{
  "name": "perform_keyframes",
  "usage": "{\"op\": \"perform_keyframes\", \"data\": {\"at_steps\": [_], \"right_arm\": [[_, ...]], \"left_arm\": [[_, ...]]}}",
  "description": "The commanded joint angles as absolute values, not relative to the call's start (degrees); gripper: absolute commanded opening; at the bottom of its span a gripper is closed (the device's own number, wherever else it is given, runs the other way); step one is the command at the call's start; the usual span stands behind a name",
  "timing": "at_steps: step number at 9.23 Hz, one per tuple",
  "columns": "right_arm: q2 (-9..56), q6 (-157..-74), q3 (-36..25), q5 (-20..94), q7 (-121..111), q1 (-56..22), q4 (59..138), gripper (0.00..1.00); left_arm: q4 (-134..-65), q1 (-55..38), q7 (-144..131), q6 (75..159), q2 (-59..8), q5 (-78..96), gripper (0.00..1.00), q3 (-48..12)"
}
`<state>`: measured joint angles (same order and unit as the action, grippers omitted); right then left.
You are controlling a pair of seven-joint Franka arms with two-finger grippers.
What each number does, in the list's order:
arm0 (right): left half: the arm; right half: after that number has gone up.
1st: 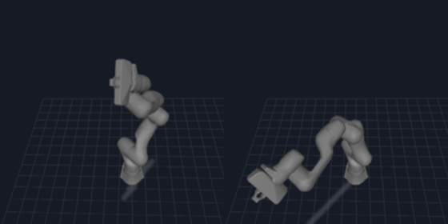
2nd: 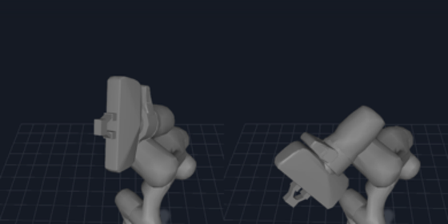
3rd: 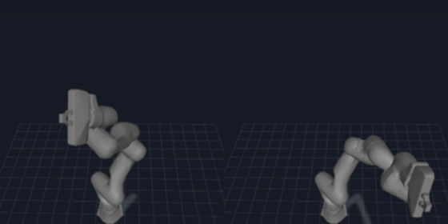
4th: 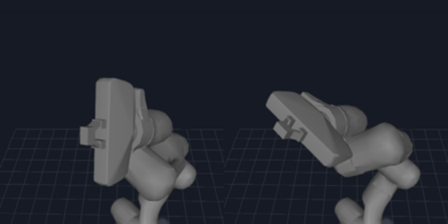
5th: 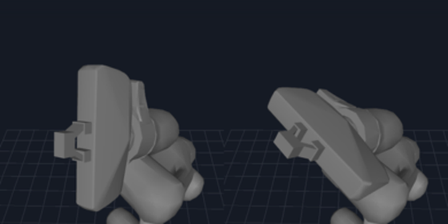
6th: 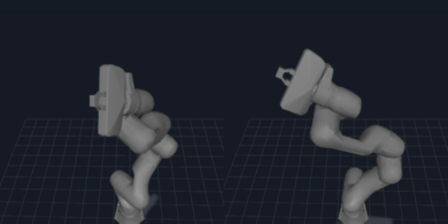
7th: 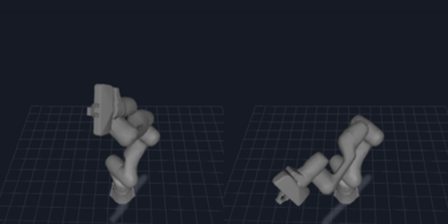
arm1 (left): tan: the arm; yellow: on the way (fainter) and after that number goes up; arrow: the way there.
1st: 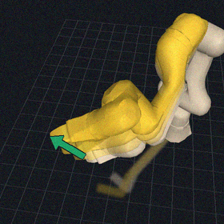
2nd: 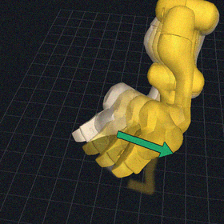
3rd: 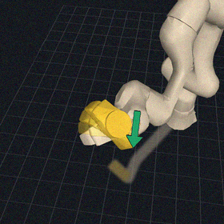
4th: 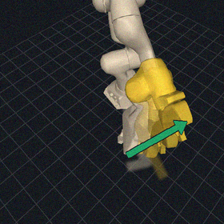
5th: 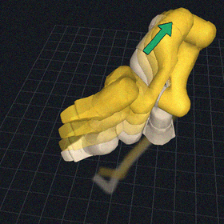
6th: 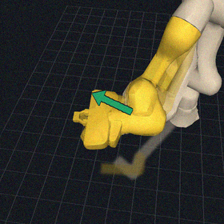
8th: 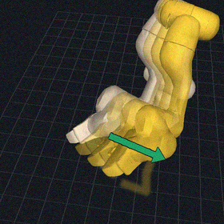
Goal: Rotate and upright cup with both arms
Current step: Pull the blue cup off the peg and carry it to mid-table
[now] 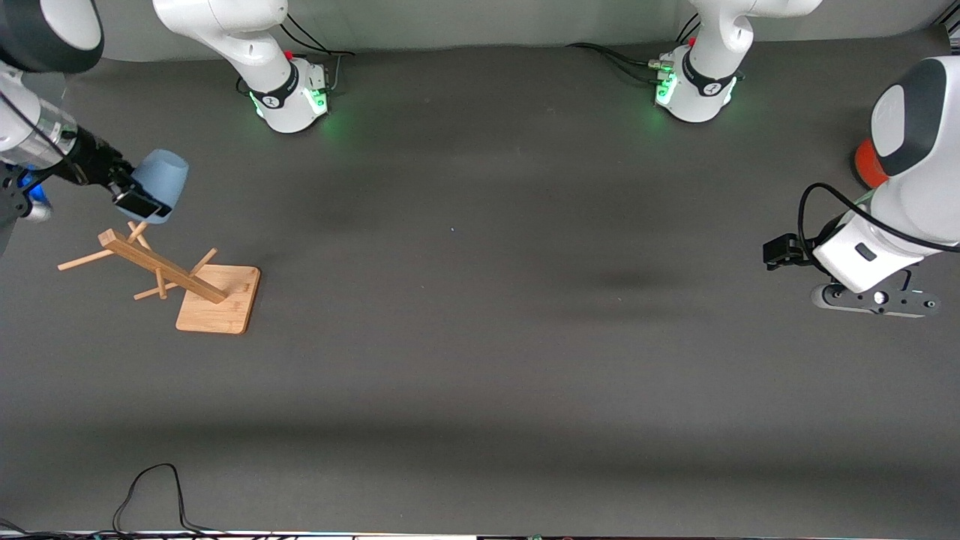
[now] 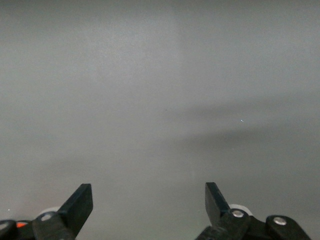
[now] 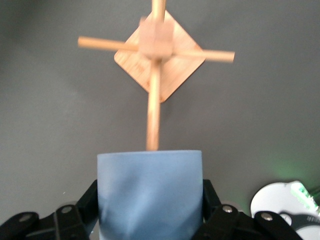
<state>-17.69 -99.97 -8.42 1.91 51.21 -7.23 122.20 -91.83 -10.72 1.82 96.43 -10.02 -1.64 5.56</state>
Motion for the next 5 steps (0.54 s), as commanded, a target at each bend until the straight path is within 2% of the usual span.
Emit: {"op": "perform_keyframes", "data": {"at_steps": [1,3,5], "right_arm": [[-19.2,-99.0,-8.5,2.5,64.8,-16.2,121.3,0.62],[-16.2,-99.7,-8.4,4.0,81.6,-26.8,118.1,0.62],[-5.8,-100.3,-8.4,4.2,96.9,-35.6,109.0,0.62]], "left_arm": [[-91.0,-11.2,2.5,95.4,-10.3,-1.4,1.00,5.9],[-91.0,-11.2,2.5,95.4,-10.3,-1.4,1.00,5.9],[-91.0,-11.2,2.5,95.4,-10.3,-1.4,1.00,5.9]]}}
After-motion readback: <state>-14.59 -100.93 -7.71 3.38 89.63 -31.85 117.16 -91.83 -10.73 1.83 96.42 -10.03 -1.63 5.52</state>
